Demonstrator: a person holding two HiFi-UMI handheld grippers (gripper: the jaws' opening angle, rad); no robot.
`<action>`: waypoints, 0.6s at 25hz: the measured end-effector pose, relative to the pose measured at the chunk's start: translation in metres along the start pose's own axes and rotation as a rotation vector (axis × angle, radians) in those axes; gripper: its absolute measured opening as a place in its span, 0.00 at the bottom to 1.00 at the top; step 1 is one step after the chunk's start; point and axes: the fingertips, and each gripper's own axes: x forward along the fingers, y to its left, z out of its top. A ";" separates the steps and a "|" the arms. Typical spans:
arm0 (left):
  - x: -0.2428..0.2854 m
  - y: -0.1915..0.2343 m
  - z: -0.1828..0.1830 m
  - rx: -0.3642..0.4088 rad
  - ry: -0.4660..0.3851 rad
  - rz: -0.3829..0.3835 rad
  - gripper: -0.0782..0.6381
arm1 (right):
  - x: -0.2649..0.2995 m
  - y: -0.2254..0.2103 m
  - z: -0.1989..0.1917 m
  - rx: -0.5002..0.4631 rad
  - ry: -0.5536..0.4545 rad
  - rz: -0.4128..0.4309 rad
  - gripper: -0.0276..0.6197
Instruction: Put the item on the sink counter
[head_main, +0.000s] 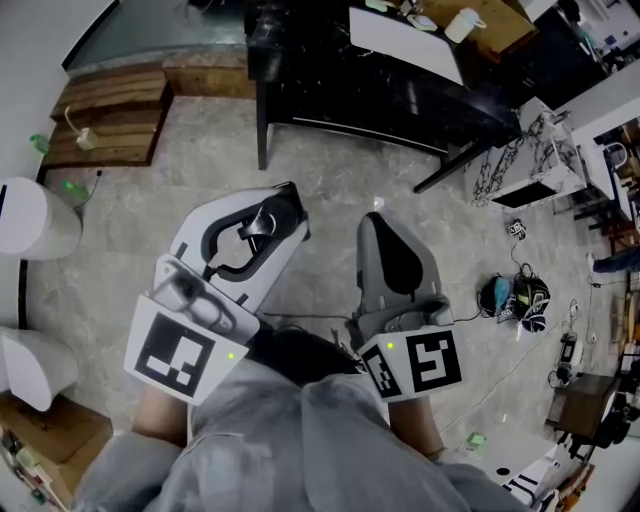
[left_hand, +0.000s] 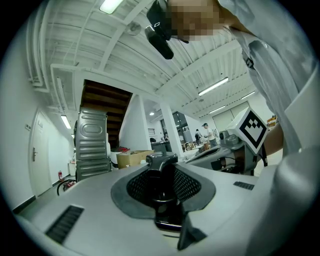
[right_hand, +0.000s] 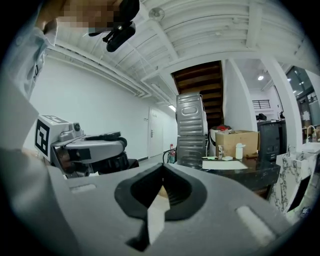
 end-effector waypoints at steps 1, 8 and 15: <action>-0.002 0.001 0.000 0.001 0.000 -0.003 0.24 | 0.001 0.002 0.000 0.000 -0.001 -0.003 0.04; -0.021 0.008 -0.004 0.007 -0.011 -0.016 0.24 | 0.001 0.019 -0.002 0.003 -0.005 -0.033 0.04; -0.044 0.017 -0.012 0.023 -0.021 -0.043 0.24 | 0.004 0.045 -0.006 -0.005 -0.006 -0.058 0.04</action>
